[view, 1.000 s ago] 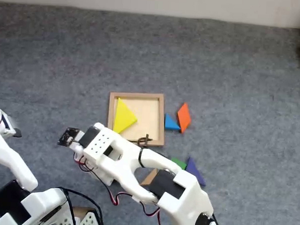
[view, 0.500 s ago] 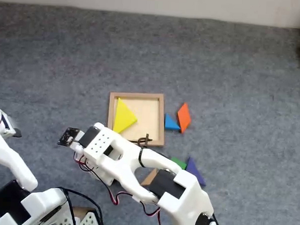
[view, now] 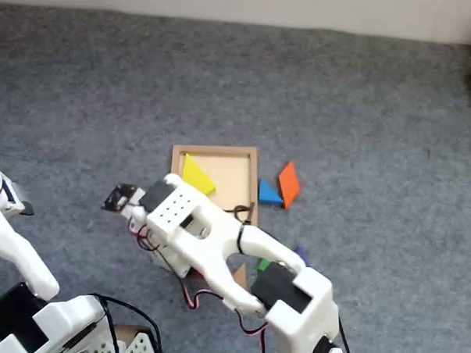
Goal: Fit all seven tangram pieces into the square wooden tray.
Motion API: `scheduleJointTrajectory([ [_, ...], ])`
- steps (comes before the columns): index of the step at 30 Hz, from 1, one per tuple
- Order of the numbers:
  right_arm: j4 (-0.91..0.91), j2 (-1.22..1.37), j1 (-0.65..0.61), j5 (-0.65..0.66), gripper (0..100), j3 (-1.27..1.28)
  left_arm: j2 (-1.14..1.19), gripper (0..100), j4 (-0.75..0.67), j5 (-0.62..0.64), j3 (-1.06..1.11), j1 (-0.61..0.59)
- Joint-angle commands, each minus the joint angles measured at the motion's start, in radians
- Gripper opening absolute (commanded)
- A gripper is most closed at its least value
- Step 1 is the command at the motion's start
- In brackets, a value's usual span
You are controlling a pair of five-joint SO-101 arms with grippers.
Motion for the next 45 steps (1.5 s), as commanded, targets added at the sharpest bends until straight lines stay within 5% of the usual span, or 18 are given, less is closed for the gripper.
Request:
scheduleJointTrajectory([
  [1,0.015,-0.113,0.045,0.081,23.8,-0.007,-0.035,19,-0.014,-0.009,-0.012,-0.001],
  [11,-0.042,-0.137,0.182,0.416,23.8,-0.012,-0.035,19,-0.014,-0.009,-0.012,0.002],
  [24,-0.077,-0.130,0.002,-0.034,29.6,0.019,-0.035,19,-0.014,-0.008,-0.012,0.005],
  [45,-0.143,0.016,0.035,-0.137,29.6,0.064,-0.035,19,-0.034,-0.008,-0.005,0.004],
])
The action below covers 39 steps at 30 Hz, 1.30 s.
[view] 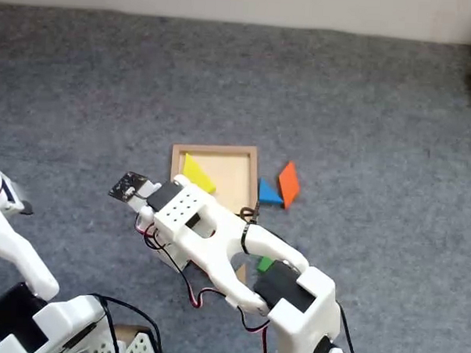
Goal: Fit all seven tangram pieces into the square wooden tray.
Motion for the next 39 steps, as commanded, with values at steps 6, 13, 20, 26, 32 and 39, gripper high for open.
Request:
scheduleJointTrajectory([
  [6,-0.001,-0.004,-0.054,-0.014,29.6,0.047,-0.035,19,-0.018,-0.008,-0.005,0.001],
  [13,0.010,-0.008,-0.068,-0.014,29.6,0.054,-0.035,19,-0.018,-0.008,-0.005,-0.002],
  [20,-0.010,-0.004,-0.070,-0.014,29.6,0.053,-0.035,19,-0.018,-0.008,-0.005,0.002],
  [26,-0.030,-0.001,-0.070,-0.014,25.2,0.058,-0.035,19,-0.018,-0.008,-0.005,-0.002],
  [32,-0.019,0.018,-0.070,-0.009,22.8,0.058,-0.035,19,-0.018,-0.011,-0.005,-0.004],
  [39,0.094,-0.116,0.004,0.098,22.8,0.047,-0.035,19,-0.018,-0.011,-0.005,-0.004],
])
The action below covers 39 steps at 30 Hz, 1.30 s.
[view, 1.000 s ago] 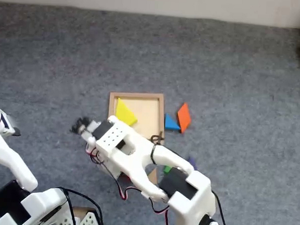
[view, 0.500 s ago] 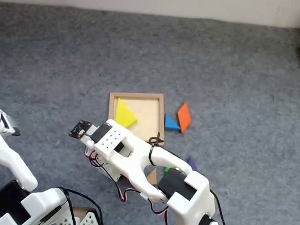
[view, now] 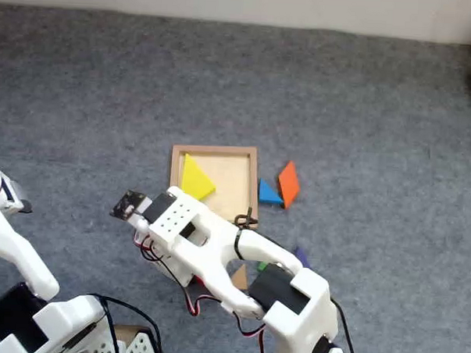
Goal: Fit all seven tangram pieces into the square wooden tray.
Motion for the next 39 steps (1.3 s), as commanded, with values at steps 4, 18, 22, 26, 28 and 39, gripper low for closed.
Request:
scheduleJointTrajectory([
  [4,0.045,-0.191,0.088,0.178,22.7,-0.001,-0.035,19,-0.009,-0.011,-0.005,-0.002],
  [18,-0.127,-0.209,0.272,0.660,18.8,-0.051,-0.035,19,-0.009,-0.009,-0.005,0.005],
  [22,-0.165,-0.209,0.294,0.707,18.8,-0.045,-0.035,19,-0.009,-0.009,-0.007,0.005],
  [26,-0.157,-0.217,0.302,0.689,19.5,-0.050,-0.035,19,-0.009,-0.009,-0.007,0.005],
  [28,-0.139,-0.219,0.314,0.626,20.7,-0.054,-0.035,19,-0.009,-0.009,-0.007,0.005],
  [39,-0.286,-0.159,0.476,0.440,9.8,-0.140,-0.035,19,-0.009,-0.009,-0.007,-0.001],
])
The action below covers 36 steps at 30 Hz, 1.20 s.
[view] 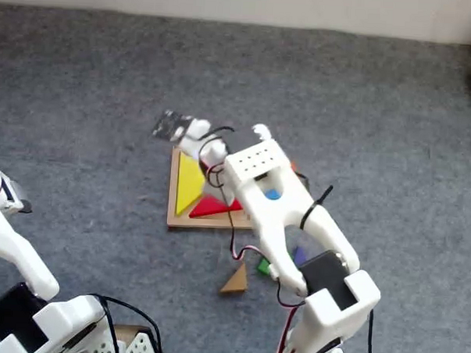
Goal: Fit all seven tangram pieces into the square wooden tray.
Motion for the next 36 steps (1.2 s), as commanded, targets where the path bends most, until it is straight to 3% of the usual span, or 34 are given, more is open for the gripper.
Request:
scheduleJointTrajectory([
  [1,-0.097,0.013,0.059,-0.038,8.3,-0.016,-0.035,19,-0.009,-0.009,-0.007,-0.001],
  [7,-0.122,0.157,0.090,-0.071,6.3,-0.016,-0.035,19,-0.009,-0.012,-0.005,-0.002],
  [15,0.076,0.163,-0.074,-0.074,6.3,-0.019,-0.035,19,-0.009,-0.012,-0.005,-0.002],
  [19,0.088,0.163,-0.084,-0.074,6.3,-0.019,-0.035,19,-0.009,-0.012,-0.005,-0.002],
  [30,0.217,-0.194,0.096,-0.138,6.3,-0.041,-0.044,19,-0.009,-0.012,-0.019,0.016],
  [36,0.180,-0.338,0.220,-0.270,6.7,0.096,-0.061,19,-0.002,-0.012,-0.035,0.096],
])
